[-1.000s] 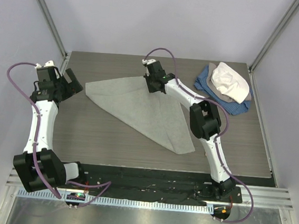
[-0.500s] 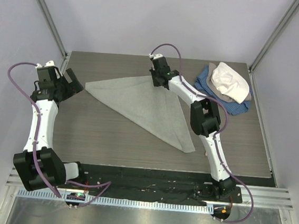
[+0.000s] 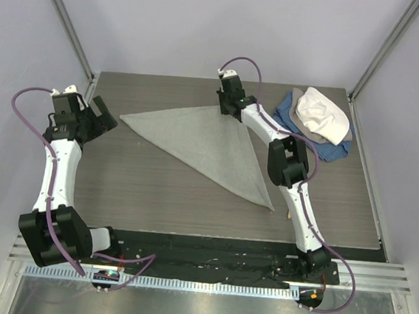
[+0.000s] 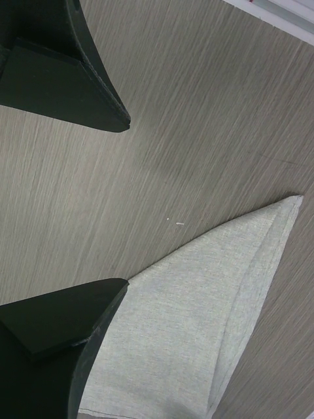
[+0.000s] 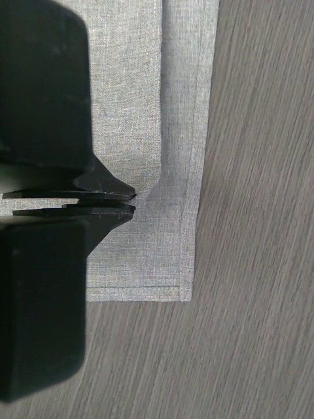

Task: Fold the napkin, place the utensils inside, and roll it up
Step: Fold the napkin

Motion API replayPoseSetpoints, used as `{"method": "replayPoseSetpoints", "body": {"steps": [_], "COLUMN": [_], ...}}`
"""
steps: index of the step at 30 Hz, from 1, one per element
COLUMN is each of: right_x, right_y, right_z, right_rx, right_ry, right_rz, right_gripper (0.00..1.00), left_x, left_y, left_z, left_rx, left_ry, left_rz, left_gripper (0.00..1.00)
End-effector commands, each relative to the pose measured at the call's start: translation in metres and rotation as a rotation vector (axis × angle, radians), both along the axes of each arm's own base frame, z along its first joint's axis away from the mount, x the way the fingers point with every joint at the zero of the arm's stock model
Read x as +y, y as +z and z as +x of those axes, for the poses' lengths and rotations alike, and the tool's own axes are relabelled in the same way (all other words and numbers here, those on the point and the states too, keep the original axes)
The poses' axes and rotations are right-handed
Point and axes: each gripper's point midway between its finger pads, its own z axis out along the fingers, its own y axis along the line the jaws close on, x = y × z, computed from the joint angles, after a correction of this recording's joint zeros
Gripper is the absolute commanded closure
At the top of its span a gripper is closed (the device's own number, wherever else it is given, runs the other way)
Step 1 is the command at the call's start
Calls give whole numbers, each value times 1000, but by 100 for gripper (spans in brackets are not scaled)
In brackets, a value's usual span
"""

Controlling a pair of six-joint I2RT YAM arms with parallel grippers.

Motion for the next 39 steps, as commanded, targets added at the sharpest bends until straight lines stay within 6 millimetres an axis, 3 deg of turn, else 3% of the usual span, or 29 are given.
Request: {"method": "replayPoseSetpoints", "body": {"steps": [1, 17, 39], "right_x": [-2, -17, -35], "right_y": [22, 30, 18], "right_z": [22, 41, 51], "right_rx": [-85, -134, -133], "right_ry": [-33, -87, -116], "right_rz": [38, 64, 44], "right_gripper": [99, 99, 99], "left_x": [1, -2, -4], "left_y": [5, 2, 3], "left_z": [8, 10, 10], "left_rx": [-37, -32, -37], "left_ry": [-6, -16, -22], "left_rz": [-4, -23, -29], "left_gripper": [0, 0, 0]}}
